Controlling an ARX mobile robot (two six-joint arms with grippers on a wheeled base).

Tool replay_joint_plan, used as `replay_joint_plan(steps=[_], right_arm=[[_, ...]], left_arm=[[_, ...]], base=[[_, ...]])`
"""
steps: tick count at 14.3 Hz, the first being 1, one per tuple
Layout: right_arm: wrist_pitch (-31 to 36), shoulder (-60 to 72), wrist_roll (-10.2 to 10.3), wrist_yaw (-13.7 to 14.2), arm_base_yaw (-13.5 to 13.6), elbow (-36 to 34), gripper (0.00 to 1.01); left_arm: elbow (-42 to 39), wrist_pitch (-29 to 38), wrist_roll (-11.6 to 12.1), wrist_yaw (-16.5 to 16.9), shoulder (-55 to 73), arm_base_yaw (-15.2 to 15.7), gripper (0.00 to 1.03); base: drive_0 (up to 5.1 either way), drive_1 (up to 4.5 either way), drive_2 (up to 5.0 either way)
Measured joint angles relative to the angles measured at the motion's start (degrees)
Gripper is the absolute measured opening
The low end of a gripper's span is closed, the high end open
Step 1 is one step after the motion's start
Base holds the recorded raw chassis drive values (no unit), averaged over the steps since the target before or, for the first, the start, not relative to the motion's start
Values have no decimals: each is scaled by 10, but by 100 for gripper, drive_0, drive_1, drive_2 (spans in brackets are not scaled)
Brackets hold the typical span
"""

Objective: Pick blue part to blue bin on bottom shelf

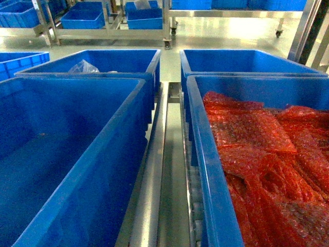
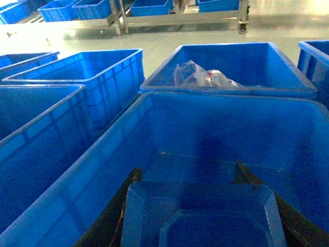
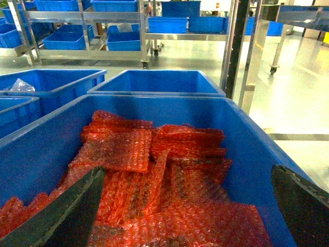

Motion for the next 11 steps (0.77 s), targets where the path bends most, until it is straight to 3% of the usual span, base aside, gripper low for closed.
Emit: replay_joint_plan(steps=[1,2,6,7,9,11], right_arm=[[0,0,0,0,0,0,98],[0,0,0,0,0,0,98],[0,0,0,0,0,0,98],[0,0,0,0,0,0,98],[0,0,0,0,0,0,98],[0,0,0,0,0,0,98]], left_arm=[[17,42,-13,18,89,26,43],[17,31,-29,30,96,30,49],[17,42,-28,32,66,15,97],[16,48,-25,36,69,16,99],[-32,173,-14,152,58,49,82],[-73,183,-11,210,20,69,64]], base=[[0,0,0],[0,0,0],[0,0,0],[0,0,0],[0,0,0],[0,0,0]])
